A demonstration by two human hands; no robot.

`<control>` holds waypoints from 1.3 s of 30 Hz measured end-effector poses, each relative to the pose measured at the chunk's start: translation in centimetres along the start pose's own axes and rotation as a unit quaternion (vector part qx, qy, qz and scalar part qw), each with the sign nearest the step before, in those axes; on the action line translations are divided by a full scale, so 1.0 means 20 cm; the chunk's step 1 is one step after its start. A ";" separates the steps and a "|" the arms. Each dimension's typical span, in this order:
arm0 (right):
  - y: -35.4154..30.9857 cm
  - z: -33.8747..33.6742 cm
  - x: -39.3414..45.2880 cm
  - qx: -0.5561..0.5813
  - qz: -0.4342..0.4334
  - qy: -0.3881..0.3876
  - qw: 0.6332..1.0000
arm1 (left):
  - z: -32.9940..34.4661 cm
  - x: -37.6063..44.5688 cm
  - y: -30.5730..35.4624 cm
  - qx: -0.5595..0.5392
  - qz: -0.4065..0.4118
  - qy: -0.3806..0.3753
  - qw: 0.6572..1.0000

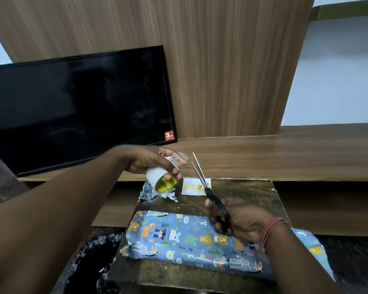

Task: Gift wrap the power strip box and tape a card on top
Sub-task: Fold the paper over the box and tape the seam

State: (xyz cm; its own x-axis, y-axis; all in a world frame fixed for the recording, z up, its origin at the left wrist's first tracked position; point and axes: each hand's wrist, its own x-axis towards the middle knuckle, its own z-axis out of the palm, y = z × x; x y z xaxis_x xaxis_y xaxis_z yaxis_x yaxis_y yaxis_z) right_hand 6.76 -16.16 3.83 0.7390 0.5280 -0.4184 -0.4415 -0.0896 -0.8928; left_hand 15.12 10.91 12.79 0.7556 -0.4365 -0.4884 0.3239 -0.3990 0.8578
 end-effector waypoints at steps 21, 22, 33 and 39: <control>0.00 -0.06 0.03 -0.051 -0.060 -0.137 0.987 | 0.06 0.03 -0.01 -0.031 -0.019 -0.085 0.996; 0.01 -0.06 0.04 -0.052 -0.060 -0.133 0.988 | 0.06 0.03 -0.01 -0.038 -0.018 -0.087 0.995; 0.01 -0.10 0.05 -0.056 -0.073 -0.103 0.990 | 0.09 0.03 0.00 -0.028 -0.009 -0.090 0.996; -0.01 -0.13 0.04 -0.019 -0.055 -0.130 0.990 | 0.09 0.02 0.00 -0.057 0.000 -0.076 0.995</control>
State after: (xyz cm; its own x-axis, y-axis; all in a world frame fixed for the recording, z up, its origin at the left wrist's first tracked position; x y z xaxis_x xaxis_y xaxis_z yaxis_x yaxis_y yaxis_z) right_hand 8.73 -17.83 3.16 0.6235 0.7355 -0.2651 -0.3417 -0.0486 -0.9385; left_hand 14.45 9.27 12.21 0.6638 -0.5573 -0.4988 0.3926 -0.3080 0.8666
